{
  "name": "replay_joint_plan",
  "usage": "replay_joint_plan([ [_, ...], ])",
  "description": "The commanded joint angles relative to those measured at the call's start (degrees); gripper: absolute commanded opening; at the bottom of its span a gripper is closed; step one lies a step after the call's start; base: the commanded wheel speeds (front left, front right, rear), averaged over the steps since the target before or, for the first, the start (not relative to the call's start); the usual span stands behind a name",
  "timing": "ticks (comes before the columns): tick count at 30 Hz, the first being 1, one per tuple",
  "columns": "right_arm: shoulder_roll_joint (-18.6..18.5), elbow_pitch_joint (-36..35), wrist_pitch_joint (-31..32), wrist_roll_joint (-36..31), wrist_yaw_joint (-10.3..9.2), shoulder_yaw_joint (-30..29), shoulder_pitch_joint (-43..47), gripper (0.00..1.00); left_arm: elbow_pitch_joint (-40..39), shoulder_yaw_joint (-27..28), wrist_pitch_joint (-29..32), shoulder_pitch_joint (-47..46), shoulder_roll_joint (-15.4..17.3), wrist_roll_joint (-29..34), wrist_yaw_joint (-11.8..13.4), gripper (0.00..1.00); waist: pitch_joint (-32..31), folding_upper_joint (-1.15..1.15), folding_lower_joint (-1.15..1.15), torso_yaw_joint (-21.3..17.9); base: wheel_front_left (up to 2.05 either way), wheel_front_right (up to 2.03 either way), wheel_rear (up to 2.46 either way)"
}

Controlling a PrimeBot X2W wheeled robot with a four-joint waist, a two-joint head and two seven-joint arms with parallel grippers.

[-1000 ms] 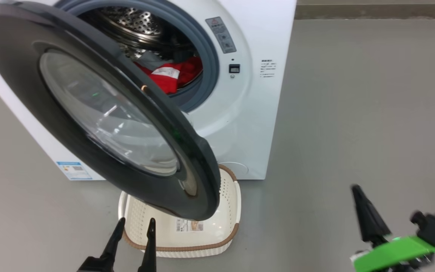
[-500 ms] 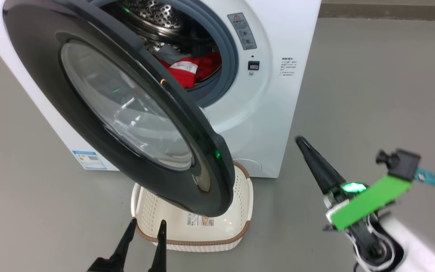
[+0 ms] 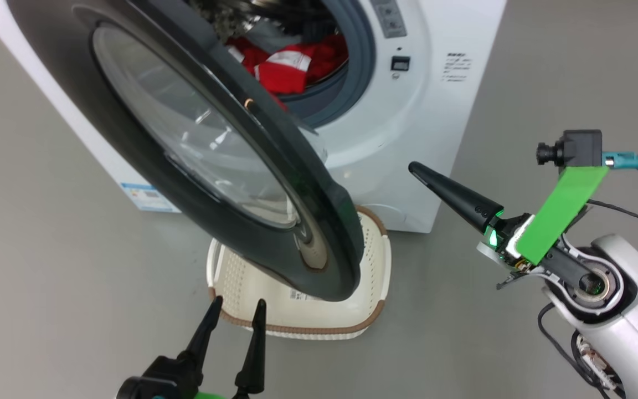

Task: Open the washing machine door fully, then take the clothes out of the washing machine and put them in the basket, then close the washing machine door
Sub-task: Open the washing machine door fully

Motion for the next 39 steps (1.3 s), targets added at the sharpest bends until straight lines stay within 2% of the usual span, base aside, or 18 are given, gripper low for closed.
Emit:
replay_joint_plan([
  [1,0.16,-0.86,0.67,0.23,0.37,-0.09,-0.94,0.00,-1.56,1.49,-0.70,-1.77,0.41,-0.29,0.30,1.00,1.28,0.00,0.00,1.24,0.00,0.00,0.00],
  [7,2.34,3.83,9.74,0.88,0.37,-2.22,-2.74,0.00,-1.88,-0.04,-0.70,-2.81,0.41,-1.25,0.63,1.00,2.38,0.00,0.00,2.86,0.00,0.00,0.00],
  [18,6.76,7.09,17.44,-1.97,0.37,-5.08,-3.29,0.00,-2.42,-0.87,-0.70,-2.98,0.41,-2.03,1.14,1.00,2.75,0.00,0.00,5.24,0.00,0.00,0.00],
  [29,9.78,7.28,21.66,-4.85,0.37,-6.00,-0.43,0.00,-2.29,-1.03,-0.70,-1.89,0.41,-1.88,1.11,1.00,0.83,0.00,0.00,7.33,0.00,0.00,0.00],
  [39,13.47,6.60,23.92,-6.76,0.37,-5.28,3.84,0.00,-1.84,-0.01,-0.70,-0.35,0.41,-0.76,1.80,1.00,-2.17,0.00,0.00,10.78,0.00,0.00,0.00],
])
